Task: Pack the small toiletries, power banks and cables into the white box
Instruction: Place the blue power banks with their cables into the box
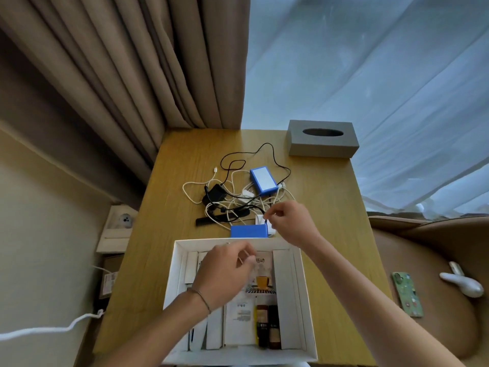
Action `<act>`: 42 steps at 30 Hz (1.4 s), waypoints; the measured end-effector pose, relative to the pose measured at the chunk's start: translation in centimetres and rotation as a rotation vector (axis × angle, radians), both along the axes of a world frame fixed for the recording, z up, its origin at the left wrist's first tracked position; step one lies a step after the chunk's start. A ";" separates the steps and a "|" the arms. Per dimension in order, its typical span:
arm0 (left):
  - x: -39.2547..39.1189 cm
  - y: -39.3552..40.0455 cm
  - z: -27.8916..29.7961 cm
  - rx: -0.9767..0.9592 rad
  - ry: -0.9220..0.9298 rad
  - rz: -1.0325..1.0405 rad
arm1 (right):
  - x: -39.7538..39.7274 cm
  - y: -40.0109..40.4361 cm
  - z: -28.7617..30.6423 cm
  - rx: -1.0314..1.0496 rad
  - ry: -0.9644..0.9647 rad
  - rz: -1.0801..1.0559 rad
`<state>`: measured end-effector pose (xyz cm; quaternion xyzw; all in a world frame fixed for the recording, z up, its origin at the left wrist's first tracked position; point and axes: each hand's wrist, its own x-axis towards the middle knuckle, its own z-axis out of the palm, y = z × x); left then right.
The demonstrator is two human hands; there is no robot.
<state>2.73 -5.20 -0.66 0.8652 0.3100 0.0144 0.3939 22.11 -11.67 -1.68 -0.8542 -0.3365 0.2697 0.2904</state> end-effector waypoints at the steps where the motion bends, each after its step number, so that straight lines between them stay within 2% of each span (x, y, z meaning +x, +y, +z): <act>1: 0.5 0.6 0.6 0.009 -0.013 0.008 | 0.7 0.7 -0.5 -0.017 0.003 -0.002; 8: 5.2 4.4 1.4 0.065 0.014 -0.028 | 3.8 4.9 -5.6 -0.217 -0.079 0.065; 13: 6.5 7.0 -0.9 0.066 0.148 0.009 | 4.0 6.5 -7.9 -0.348 0.058 0.144; 16: 6.5 7.9 -2.3 0.048 0.229 0.046 | 3.8 6.5 -7.7 -0.283 0.085 0.136; 20: 6.3 8.3 -3.4 -0.008 0.259 0.066 | 2.5 6.5 -5.5 -0.065 0.346 0.135; 24: 5.8 8.8 -3.9 -0.043 0.270 -0.009 | 0.9 6.7 -2.3 0.099 0.493 0.110; 29: 5.1 8.7 -2.4 -0.102 0.011 -0.093 | 0.8 6.3 2.1 0.280 0.756 -0.022; 32: 4.0 7.6 -1.4 -0.095 -0.070 -0.145 | 0.6 6.1 4.4 0.350 0.893 -0.125; 34: 3.3 6.3 -1.2 -0.056 -0.123 -0.077 | 0.2 6.0 5.6 0.390 1.015 -0.190; 37: 2.8 4.9 -1.1 -0.034 -0.388 0.071 | -0.3 5.4 6.9 0.433 1.173 -0.191; 39: 2.3 4.5 -0.4 -0.144 -0.491 0.115 | -0.4 4.8 7.4 0.416 1.146 -0.114; 42: 1.2 4.4 1.1 -0.354 -0.520 0.107 | -0.5 4.3 7.5 0.393 0.804 -0.080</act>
